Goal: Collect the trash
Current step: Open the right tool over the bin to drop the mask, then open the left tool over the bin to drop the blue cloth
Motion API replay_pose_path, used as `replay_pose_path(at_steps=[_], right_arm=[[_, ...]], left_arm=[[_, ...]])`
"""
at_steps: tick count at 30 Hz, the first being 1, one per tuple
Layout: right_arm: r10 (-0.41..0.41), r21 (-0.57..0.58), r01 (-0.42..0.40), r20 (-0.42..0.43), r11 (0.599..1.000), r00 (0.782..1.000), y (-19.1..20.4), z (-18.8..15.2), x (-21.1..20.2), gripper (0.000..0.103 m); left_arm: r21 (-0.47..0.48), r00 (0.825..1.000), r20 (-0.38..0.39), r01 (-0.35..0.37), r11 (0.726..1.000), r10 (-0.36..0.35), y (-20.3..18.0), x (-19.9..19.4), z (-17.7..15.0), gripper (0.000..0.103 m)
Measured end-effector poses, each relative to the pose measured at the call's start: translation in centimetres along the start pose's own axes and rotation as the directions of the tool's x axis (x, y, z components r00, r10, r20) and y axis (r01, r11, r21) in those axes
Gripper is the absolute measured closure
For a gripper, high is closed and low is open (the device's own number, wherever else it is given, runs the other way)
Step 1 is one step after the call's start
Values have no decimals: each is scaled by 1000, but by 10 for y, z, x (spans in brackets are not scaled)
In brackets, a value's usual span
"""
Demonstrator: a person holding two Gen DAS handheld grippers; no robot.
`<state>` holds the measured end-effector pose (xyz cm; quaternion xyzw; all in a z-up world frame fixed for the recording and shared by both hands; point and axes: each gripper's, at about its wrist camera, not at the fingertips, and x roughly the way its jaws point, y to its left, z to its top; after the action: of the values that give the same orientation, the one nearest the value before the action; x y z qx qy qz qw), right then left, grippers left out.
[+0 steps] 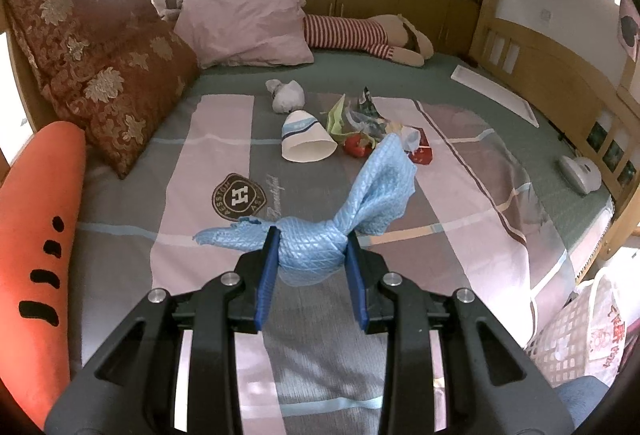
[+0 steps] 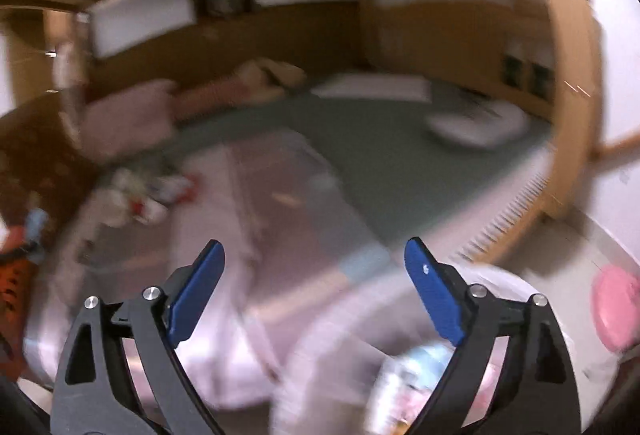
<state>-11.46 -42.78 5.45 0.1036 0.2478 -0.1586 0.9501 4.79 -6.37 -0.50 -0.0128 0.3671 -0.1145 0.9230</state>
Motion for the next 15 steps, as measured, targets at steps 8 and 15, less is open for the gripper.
replay_pose_path(at_steps=[8, 15], right_arm=[[218, -63, -222, -61, 973, 974, 148, 27, 90, 4], [167, -150, -221, -310, 964, 936, 201, -12, 157, 4]], left_arm=[[-42, 995, 97, 10, 999, -6, 12, -23, 7, 71], [146, 938, 197, 259, 955, -285, -75, -120, 44, 72]])
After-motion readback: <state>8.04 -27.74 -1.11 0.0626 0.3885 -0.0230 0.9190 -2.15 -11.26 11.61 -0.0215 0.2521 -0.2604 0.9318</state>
